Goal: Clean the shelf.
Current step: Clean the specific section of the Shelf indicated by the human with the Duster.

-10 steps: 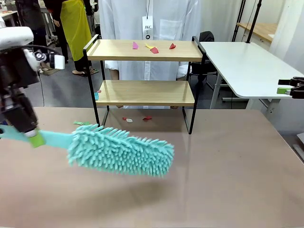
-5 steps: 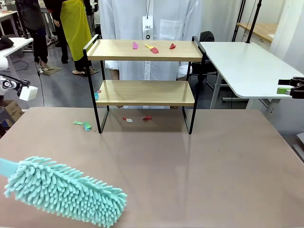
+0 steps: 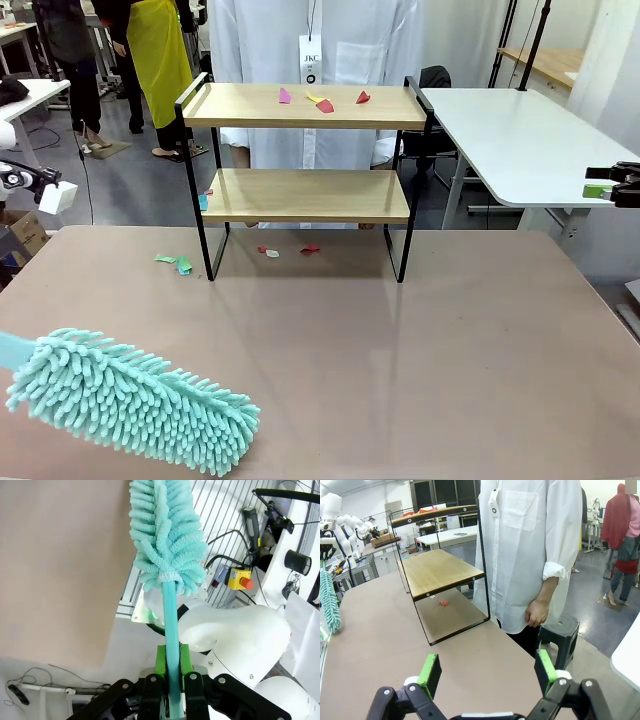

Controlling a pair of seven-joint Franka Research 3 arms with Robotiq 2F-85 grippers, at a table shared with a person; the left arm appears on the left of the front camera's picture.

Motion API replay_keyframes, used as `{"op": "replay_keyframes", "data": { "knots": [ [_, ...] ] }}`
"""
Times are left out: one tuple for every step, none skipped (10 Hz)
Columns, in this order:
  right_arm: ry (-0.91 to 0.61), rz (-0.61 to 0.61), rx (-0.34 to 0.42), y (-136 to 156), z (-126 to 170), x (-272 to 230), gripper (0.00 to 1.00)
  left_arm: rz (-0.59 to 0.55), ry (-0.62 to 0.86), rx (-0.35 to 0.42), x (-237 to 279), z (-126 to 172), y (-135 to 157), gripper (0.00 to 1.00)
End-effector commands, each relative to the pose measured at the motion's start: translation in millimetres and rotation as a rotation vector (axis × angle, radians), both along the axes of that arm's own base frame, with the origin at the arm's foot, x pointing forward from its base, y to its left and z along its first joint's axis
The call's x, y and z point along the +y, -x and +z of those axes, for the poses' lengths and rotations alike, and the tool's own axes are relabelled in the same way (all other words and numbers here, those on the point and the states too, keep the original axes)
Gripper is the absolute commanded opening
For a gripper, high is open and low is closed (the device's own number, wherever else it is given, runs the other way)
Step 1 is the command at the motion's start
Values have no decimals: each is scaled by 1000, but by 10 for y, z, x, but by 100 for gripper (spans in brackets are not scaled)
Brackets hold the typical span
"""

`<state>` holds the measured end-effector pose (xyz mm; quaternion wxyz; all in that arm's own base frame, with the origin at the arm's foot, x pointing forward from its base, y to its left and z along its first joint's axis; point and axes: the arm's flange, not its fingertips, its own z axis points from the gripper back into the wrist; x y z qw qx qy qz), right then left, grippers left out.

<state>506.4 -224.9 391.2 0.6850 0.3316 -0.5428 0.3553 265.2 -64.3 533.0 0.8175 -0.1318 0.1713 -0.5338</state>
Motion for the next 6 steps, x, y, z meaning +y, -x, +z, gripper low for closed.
{"op": "replay_keyframes", "data": {
  "knots": [
    [4,-9,16,-15,48,32,100,7,17,13,-16,8,25,13],
    [4,-9,16,-15,48,32,100,7,17,13,-16,8,25,13],
    [4,-9,16,-15,48,32,100,7,17,13,-16,8,25,13],
    [4,-9,16,-15,48,32,100,7,17,13,-16,8,25,13],
    [4,-9,16,-15,48,32,100,7,17,13,-16,8,25,13],
    [4,-9,16,-15,48,32,100,7,17,13,-16,8,25,13]
  ]
}}
